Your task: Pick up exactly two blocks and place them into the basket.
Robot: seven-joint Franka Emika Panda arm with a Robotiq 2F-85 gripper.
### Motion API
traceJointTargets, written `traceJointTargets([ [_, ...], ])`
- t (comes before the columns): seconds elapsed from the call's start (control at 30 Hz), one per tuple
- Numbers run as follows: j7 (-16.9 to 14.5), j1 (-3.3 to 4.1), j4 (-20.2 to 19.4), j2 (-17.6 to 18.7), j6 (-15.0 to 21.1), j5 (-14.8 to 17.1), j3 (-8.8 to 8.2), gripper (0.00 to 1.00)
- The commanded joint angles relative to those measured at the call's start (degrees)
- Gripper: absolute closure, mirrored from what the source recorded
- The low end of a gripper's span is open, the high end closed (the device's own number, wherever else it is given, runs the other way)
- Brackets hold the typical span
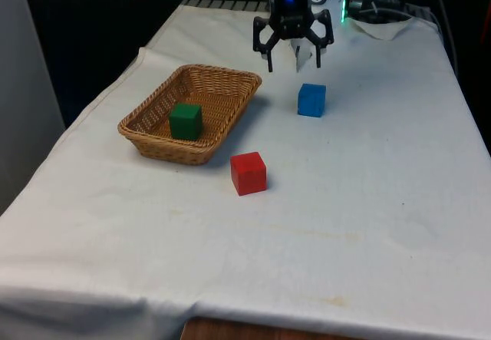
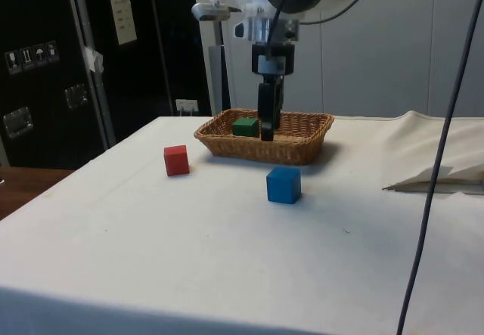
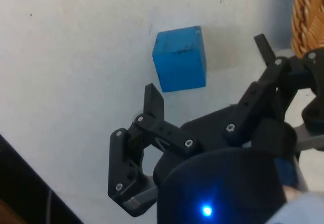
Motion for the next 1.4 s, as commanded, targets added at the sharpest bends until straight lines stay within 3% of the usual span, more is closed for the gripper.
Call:
traceJointTargets([
  [0.0, 1.95, 0.00, -0.11, 0.63, 0.69, -2.12, -0.11, 0.00],
  [0.03, 0.46, 0.00, -0.06, 0.00, 0.00, -0.46, 0.06, 0.00],
  [0.07, 2.46, 0.00, -0.17, 0.63, 0.69, -2.64, -0.06, 0.00],
  [0.17, 4.30, 0.00, -0.29, 0.63, 0.52, -4.41, 0.17, 0.00],
  [0.3, 6.07, 0.06, -0.52, 0.46, 0.29, -5.73, 0.34, 0.00],
  [0.33, 4.30, 0.06, -0.46, 0.00, 0.00, -4.01, 0.46, 0.00],
  [0.37, 6.36, 0.06, -0.57, 0.40, 0.23, -5.84, 0.46, 0.00],
  [0.43, 7.22, 0.17, -0.92, 0.23, 0.23, -6.07, 0.80, 0.00],
  [0.6, 8.25, 0.11, -1.49, 0.17, 0.40, -5.84, 1.49, 0.00],
  [0.63, 7.05, 0.11, -1.38, 0.00, -0.06, -4.53, 1.66, 0.00],
  [0.67, 8.71, 0.17, -1.78, 0.11, 0.52, -5.61, 1.72, 0.00],
  [0.9, 10.60, 0.29, -2.41, 0.00, 0.63, -4.87, 2.69, 0.00],
  [0.93, 9.68, 0.11, -2.12, 0.00, 0.06, -4.53, 2.64, 0.00],
  [0.97, 11.23, 0.29, -2.46, 0.06, 0.69, -4.70, 2.92, 0.00],
  [1.37, 15.41, 0.34, -2.41, 0.97, 0.92, -4.07, 4.47, 0.00],
])
